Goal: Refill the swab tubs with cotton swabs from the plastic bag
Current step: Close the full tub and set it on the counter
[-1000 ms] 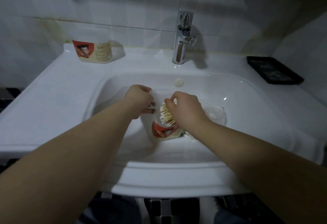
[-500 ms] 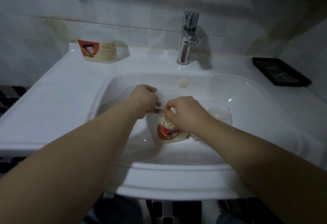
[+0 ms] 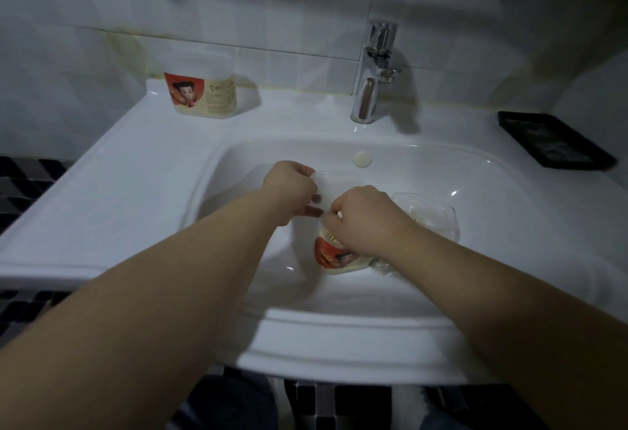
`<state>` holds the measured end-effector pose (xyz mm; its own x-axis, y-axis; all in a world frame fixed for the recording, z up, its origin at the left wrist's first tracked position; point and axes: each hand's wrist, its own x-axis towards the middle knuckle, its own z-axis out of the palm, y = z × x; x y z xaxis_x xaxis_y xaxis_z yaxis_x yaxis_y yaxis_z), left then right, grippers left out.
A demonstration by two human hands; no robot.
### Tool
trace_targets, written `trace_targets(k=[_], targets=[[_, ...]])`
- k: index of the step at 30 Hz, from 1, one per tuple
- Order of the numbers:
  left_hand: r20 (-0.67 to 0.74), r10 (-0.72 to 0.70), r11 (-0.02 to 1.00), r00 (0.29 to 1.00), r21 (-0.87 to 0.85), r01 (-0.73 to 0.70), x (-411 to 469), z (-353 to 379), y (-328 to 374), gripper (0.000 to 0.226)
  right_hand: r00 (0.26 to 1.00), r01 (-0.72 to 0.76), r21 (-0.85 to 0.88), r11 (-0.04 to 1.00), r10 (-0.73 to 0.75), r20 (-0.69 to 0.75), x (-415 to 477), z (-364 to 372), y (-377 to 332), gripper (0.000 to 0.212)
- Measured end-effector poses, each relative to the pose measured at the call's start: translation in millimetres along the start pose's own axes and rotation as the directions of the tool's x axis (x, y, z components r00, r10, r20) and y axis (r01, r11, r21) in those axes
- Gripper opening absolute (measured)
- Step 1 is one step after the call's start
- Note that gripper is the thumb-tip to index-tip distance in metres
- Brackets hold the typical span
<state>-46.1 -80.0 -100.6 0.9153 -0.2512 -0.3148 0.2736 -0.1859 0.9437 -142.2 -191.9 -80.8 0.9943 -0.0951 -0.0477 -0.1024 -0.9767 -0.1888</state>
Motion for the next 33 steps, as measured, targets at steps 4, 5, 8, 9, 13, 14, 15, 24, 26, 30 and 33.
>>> trace_targets(k=[4,5,8,9,13,14,15,24,26,30,33], targets=[[0.023,0.002,1.000,1.000,-0.024,-0.002,-0.8,-1.0,1.0,0.024,1.000,0.027,-0.004,1.000,-0.027,-0.012,1.1,7.7,-0.4,0.037],[0.021,0.000,1.000,1.000,-0.028,0.000,-0.2,-2.0,1.8,0.025,0.999,0.014,0.059,0.998,-0.012,-0.039,2.7,8.2,2.4,0.039],[0.038,-0.014,0.999,0.999,-0.043,0.016,1.0,-4.6,3.2,0.029,0.995,-0.018,0.214,0.977,0.039,-0.095,4.9,3.9,13.9,0.051],[0.047,-0.017,0.999,0.999,-0.042,0.019,-0.8,-4.5,4.3,0.028,0.994,-0.010,0.221,0.975,0.034,-0.104,4.6,2.3,19.0,0.054],[0.056,-0.033,0.999,0.998,-0.039,0.036,-3.9,-5.0,4.7,0.024,0.977,0.208,0.107,0.972,-0.200,-0.074,-1.5,2.3,29.6,0.064],[0.055,-0.036,0.998,0.998,-0.040,0.038,-3.1,-5.0,4.5,0.025,0.961,0.278,0.076,0.958,-0.277,-0.025,-2.8,4.2,29.7,0.071],[0.055,-0.038,0.998,0.998,-0.038,0.040,-2.1,-4.7,4.3,0.027,0.945,0.323,0.046,0.945,-0.325,0.042,-3.4,7.3,29.3,0.081],[0.049,-0.062,0.997,0.997,-0.044,0.064,1.7,-3.2,4.5,0.030,0.918,0.322,-0.107,0.941,-0.283,0.279,-7.6,18.9,24.1,0.116],[0.048,-0.056,0.998,0.997,-0.037,0.058,1.3,-3.7,4.1,0.030,0.916,0.341,-0.066,0.938,-0.316,0.245,-8.1,16.5,22.3,0.115],[0.039,-0.044,0.999,0.998,-0.020,0.045,0.5,-4.4,4.2,0.029,0.892,0.399,-0.123,0.909,-0.353,0.284,-10.3,16.1,20.6,0.112],[0.037,-0.021,1.000,0.999,-0.013,0.022,-1.3,-5.7,4.6,0.028,0.890,0.388,-0.145,0.910,-0.329,0.316,-10.7,17.7,20.1,0.114]])
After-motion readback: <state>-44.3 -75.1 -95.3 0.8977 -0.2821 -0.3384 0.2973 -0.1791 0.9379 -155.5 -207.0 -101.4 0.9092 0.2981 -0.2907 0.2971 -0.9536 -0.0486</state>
